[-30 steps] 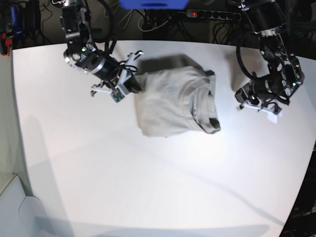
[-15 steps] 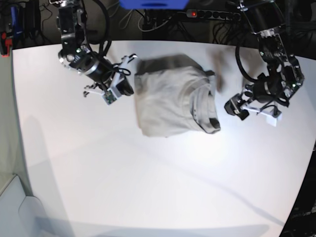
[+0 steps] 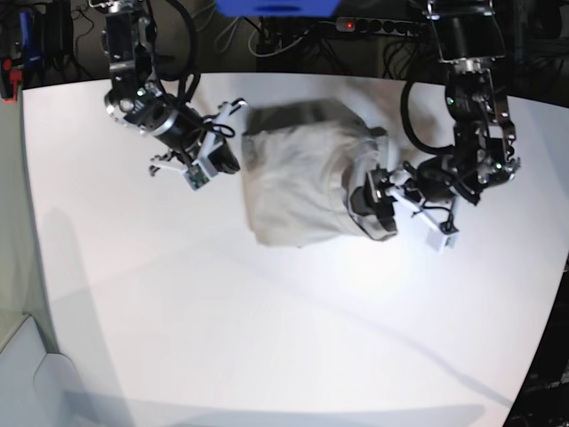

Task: Layout the t-shirt on the table in an organized manner, then fold the t-shirt properly
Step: 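Grasp the bundle's edge with the left gripper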

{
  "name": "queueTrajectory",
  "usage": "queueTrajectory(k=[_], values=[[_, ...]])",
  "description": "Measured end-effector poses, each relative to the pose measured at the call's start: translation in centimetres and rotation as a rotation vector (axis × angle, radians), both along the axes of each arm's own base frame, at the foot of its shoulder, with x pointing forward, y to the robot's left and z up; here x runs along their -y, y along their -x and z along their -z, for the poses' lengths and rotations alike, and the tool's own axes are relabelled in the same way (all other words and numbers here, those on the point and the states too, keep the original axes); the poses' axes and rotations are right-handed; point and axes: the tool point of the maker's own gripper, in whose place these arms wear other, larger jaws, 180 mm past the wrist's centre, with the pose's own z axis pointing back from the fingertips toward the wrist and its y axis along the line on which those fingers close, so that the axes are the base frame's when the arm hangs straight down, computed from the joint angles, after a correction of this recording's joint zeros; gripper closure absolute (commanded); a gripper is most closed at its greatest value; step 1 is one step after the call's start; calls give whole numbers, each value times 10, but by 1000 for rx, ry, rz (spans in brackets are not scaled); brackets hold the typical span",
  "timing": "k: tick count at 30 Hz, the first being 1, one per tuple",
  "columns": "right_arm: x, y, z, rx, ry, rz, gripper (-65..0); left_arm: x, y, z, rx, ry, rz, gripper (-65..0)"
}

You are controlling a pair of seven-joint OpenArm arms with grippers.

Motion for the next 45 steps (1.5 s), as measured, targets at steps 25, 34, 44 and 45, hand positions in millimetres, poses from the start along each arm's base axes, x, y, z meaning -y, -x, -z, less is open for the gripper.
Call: queueTrajectory(k=[25,34,44,45], values=[[6,-5,-2,13,17,-3,0,58,12,51,-92,67,101,-223],[11,-10,-5,23,18,9,0,69,9,62,-157,136,102,0],[97,-34,-28,96,86,231,0,71,-26,55,-38,-340,443,-4],[103,-35,-33,111,94,243,0,74,-30,53,-7,-422,498,-4]])
